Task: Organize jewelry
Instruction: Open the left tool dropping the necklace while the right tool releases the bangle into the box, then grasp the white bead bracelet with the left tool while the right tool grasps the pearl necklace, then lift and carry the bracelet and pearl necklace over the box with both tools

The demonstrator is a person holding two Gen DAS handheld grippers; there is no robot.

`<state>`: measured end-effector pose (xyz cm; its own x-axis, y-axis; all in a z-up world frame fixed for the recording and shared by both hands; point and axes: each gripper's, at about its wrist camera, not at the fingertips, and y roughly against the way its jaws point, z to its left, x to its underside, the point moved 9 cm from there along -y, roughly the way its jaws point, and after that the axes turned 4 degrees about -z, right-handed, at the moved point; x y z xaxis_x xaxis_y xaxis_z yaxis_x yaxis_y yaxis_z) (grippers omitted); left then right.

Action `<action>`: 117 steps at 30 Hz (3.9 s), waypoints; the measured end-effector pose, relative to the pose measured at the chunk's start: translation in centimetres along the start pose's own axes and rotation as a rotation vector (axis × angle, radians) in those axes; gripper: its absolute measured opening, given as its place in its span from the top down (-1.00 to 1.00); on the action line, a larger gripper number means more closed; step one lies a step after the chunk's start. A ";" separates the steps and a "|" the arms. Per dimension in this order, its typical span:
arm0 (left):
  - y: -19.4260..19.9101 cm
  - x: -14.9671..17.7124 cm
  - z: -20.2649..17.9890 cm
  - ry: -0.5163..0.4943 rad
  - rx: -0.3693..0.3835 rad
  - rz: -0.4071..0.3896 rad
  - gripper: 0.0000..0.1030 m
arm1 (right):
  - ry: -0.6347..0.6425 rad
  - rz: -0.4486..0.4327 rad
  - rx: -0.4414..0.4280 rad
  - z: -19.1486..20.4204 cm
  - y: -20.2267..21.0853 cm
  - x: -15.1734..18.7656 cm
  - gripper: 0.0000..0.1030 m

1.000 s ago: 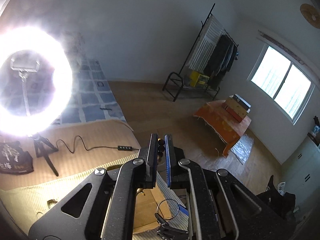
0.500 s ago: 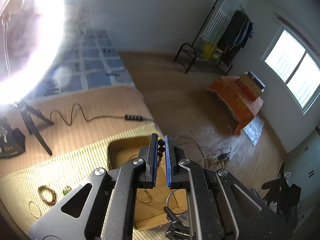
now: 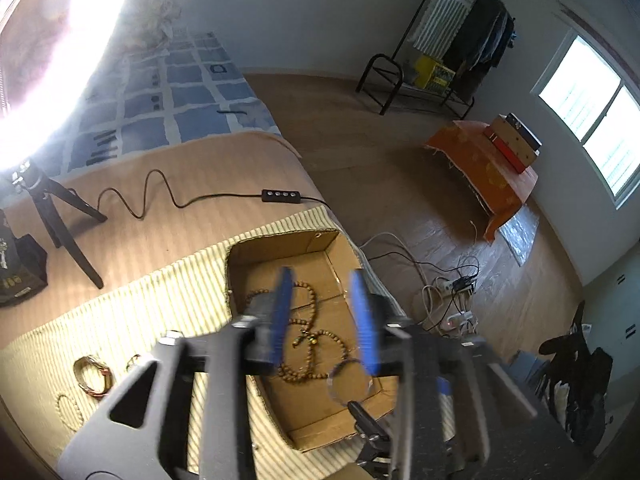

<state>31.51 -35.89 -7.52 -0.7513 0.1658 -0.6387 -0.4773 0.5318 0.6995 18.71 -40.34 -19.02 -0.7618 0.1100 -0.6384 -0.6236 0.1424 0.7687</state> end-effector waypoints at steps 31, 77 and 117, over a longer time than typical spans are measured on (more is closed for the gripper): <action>12.6 13.9 28.1 0.172 -0.301 -0.018 0.31 | 0.182 -0.100 -0.202 14.5 1.0 -1.1 -0.73; 3.5 23.1 37.0 0.363 -0.359 0.197 0.76 | 0.398 0.148 -0.176 25.2 -11.6 4.1 -0.22; 10.3 18.2 28.3 0.361 -0.192 0.005 0.89 | 0.289 -0.014 -0.312 23.5 -3.5 0.2 0.91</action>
<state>25.86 -3.90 -21.03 -0.8491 -0.1526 -0.5058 -0.5243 0.3616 0.7710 24.86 -17.73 -22.79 -0.7433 -0.1760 -0.6454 -0.6234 -0.1677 0.7637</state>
